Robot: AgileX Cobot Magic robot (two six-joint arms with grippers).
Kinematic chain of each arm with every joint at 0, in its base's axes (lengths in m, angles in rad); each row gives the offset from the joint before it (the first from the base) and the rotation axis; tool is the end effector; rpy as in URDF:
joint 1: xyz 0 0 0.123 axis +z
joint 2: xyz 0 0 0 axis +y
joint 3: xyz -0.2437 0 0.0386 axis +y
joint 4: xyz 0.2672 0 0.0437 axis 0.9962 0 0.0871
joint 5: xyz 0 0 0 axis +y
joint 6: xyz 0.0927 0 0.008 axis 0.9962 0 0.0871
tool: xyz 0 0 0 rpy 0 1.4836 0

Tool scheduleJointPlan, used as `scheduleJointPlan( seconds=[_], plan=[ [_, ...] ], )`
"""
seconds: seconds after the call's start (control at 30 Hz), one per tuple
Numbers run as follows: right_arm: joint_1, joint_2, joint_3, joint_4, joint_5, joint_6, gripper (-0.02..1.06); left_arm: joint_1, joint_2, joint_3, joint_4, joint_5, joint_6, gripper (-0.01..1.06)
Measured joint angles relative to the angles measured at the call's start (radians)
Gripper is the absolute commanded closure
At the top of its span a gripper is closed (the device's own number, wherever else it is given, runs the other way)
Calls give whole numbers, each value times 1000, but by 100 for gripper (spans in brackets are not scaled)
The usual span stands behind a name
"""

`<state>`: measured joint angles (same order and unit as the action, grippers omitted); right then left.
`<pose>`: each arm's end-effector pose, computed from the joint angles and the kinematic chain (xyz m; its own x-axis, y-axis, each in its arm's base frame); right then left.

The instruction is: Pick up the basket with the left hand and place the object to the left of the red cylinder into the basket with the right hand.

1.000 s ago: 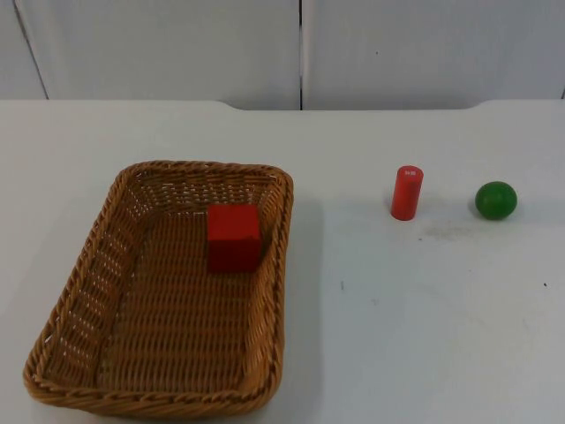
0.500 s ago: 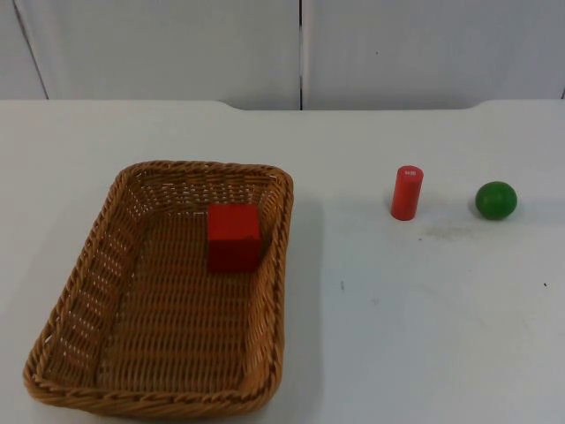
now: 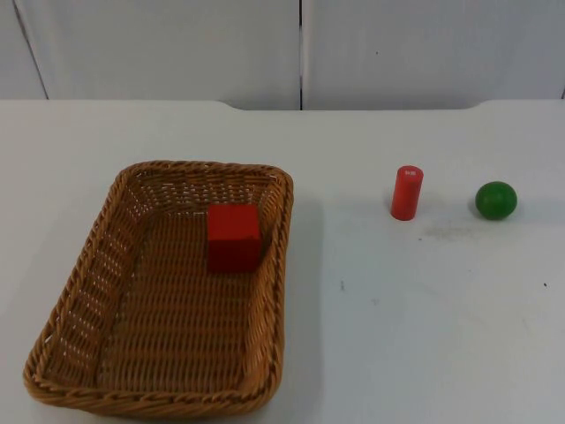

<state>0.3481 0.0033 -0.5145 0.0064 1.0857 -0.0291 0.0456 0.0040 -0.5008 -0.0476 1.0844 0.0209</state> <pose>0.0471 0.0176 0.2876 -0.4310 -0.1842 -0.8834 -0.3572 0.9338 -0.0204 0.0522 -0.0015 0.2837 -0.4789 -0.0232 -0.8776 -0.0093 0.9997 -0.0214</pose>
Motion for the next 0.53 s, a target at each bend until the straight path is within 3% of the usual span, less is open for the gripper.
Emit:
scheduleJointPlan(
  seconds=[0.53],
  plan=[
    [-243, 0, 0, 0, 0, 0, -1, 0, 0, 0, 0, 0, 0, 0]
  ],
)
